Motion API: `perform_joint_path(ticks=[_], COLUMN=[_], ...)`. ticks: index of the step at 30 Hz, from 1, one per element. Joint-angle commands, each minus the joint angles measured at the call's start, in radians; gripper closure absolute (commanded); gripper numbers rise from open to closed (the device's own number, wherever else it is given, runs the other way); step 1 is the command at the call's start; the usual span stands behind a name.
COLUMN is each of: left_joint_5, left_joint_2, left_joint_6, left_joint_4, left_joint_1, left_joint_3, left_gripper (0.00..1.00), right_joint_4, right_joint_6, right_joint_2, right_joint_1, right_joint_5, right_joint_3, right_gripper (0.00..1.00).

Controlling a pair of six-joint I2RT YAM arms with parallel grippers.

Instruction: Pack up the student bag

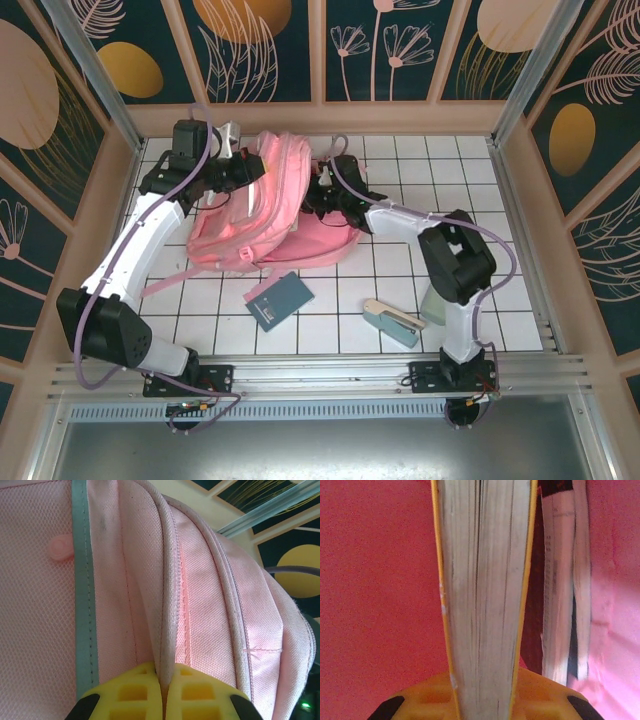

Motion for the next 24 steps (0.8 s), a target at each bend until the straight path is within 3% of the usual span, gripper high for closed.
perform_joint_path(ticks=[1, 7, 13, 18, 24], left_joint_5=[0.079, 0.067, 0.067, 0.046, -0.028], left_joint_2=[-0.064, -0.045, -0.031, -0.035, -0.072], left_joint_6=[-0.019, -0.024, -0.064, -0.087, -0.158], left_joint_4=[0.205, 0.215, 0.253, 0.255, 0.288], left_joint_1=[0.002, 0.013, 0.032, 0.057, 0.123], left_joint_3=[0.016, 0.014, 0.007, 0.000, -0.073], left_gripper=[1.00, 1.00, 1.00, 1.00, 1.00], right_joint_4=[0.049, -0.105, -0.190, -0.174, -0.128], right_joint_6=[-0.003, -0.073, -0.102, -0.163, -0.258], right_joint_2=[0.071, 0.240, 0.347, 0.268, 0.118], right_joint_1=[0.024, 0.090, 0.113, 0.099, 0.061], right_joint_5=[0.045, 0.094, 0.118, 0.159, 0.146], right_joint_3=[0.152, 0.363, 0.495, 0.436, 0.285], right_gripper=[1.00, 0.98, 0.68, 0.48, 0.33])
